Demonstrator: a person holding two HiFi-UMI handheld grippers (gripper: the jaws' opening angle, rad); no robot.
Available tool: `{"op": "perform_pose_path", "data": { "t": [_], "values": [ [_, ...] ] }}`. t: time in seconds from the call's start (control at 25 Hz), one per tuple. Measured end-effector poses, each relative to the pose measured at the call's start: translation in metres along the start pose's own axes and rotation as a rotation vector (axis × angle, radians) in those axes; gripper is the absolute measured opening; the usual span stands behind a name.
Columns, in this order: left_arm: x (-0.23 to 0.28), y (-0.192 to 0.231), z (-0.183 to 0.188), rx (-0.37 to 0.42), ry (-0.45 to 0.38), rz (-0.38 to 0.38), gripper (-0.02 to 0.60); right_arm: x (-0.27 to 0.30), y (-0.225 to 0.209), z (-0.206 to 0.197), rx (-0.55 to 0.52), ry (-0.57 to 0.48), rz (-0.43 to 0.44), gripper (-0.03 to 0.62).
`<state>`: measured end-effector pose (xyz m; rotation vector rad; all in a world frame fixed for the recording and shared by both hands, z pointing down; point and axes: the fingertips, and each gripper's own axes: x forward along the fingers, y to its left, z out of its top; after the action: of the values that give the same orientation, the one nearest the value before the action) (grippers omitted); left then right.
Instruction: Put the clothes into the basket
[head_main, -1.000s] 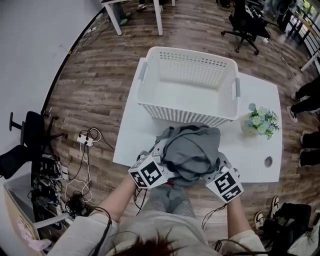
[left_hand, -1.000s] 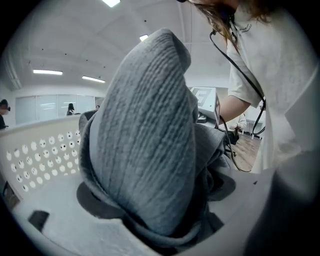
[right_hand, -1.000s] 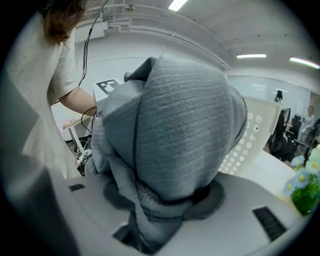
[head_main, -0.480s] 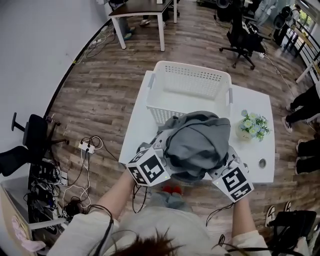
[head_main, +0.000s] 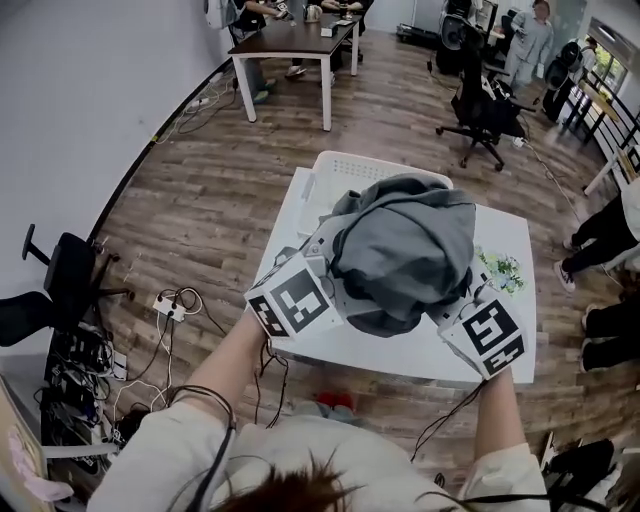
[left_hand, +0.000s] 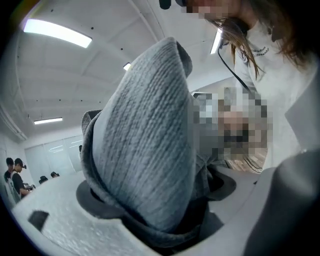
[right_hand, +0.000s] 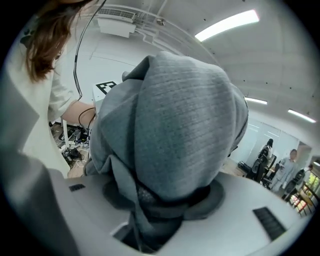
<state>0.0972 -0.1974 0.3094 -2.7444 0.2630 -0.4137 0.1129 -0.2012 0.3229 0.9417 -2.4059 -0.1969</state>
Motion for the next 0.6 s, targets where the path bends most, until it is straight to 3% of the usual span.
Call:
{"op": "perform_pose_path", "data": {
  "t": [0.12,0.28,0.6],
  "values": [
    [0.003,0.019,0.017,0.054,-0.02,0.014,0.476,0.002,-0.017,0.01,-0.017,-0.021,-0.02,0.213],
    [0.015,0.055,0.02,0.066,-0.019,0.032,0.476,0.015,-0.052,0.019,-0.027,-0.032,-0.034,0.215],
    [0.048,0.1,-0.026,0.009,0.024,0.036,0.477,0.062,-0.096,-0.012,0.013,0.026,-0.04,0.215]
  ]
}}
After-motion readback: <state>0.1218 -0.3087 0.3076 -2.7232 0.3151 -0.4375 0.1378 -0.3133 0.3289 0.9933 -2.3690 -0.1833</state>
